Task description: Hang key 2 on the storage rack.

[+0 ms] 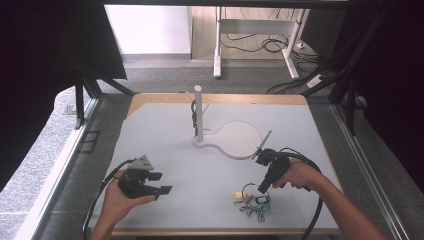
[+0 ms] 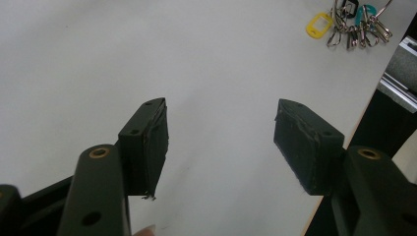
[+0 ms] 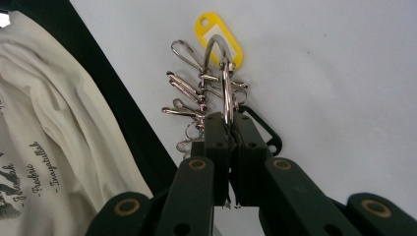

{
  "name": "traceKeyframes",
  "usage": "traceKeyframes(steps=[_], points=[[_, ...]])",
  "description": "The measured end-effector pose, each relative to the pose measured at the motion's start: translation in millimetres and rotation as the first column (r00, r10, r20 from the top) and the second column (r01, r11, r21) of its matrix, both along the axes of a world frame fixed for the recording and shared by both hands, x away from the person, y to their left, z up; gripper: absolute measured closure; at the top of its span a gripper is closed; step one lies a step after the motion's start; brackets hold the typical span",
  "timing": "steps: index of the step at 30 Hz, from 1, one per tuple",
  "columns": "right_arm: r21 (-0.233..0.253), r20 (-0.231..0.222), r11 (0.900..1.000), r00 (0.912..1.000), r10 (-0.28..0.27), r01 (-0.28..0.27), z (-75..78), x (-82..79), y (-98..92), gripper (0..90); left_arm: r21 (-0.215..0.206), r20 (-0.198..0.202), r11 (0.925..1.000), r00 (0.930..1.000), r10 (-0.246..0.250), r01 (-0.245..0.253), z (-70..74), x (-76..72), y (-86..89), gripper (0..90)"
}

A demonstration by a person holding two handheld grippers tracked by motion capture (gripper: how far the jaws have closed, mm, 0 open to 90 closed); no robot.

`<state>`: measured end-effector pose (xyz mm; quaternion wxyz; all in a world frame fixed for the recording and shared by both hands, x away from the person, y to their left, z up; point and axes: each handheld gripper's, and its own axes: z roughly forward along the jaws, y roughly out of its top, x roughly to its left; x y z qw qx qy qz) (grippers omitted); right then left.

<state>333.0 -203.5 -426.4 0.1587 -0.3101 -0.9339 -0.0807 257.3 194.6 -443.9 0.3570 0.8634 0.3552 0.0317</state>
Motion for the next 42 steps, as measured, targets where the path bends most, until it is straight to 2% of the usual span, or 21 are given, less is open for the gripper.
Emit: traceKeyframes(steps=[6, 12, 17, 22, 25, 35, 42], points=[[-0.014, 0.006, 1.0, 0.9999, -0.013, 0.013, 10.4, 3.4, -1.3, 87.5, -0.001, 0.002, 1.0, 1.0, 0.001, -0.001, 0.9, -0.3, 1.2, 38.2], [-0.032, 0.033, 0.999, 0.9988, -0.036, 0.037, 35.6, 9.5, -7.6, 87.6, -0.009, 0.007, 0.9999, 1.0, 0.006, -0.006, 0.8, -0.1, 2.1, 38.2], [-0.04, 0.079, 0.997, 0.9952, -0.059, 0.062, 58.1, 16.1, -12.0, 87.6, -0.013, 0.01, 0.9999, 0.9999, 0.009, -0.009, 0.6, 0.1, 2.3, 38.3], [-0.044, 0.104, 0.996, 0.9916, -0.077, 0.082, 73.9, 23.9, -13.6, 87.5, -0.017, 0.011, 0.9998, 0.9998, 0.014, -0.013, 1.3, -0.1, 3.3, 38.3], [-0.047, 0.102, 0.995, 0.9909, -0.087, 0.093, 77.8, 28.0, -13.0, 87.5, -0.019, 0.015, 0.9997, 0.9998, 0.014, -0.014, 1.4, -0.1, 4.1, 38.3], [-0.044, 0.138, 0.992, 0.9844, -0.109, 0.116, 96.6, 43.0, -10.8, 87.5, -0.03, 0.025, 0.9993, 0.9994, 0.025, -0.024, 2.1, -0.7, 5.3, 38.7], [-0.022, 0.155, 0.993, 0.9819, -0.11, 0.114, 106.1, 48.9, -5.7, 87.5, -0.028, 0.024, 0.9994, 0.9995, 0.019, -0.019, 2.1, -0.8, 5.3, 38.6]])
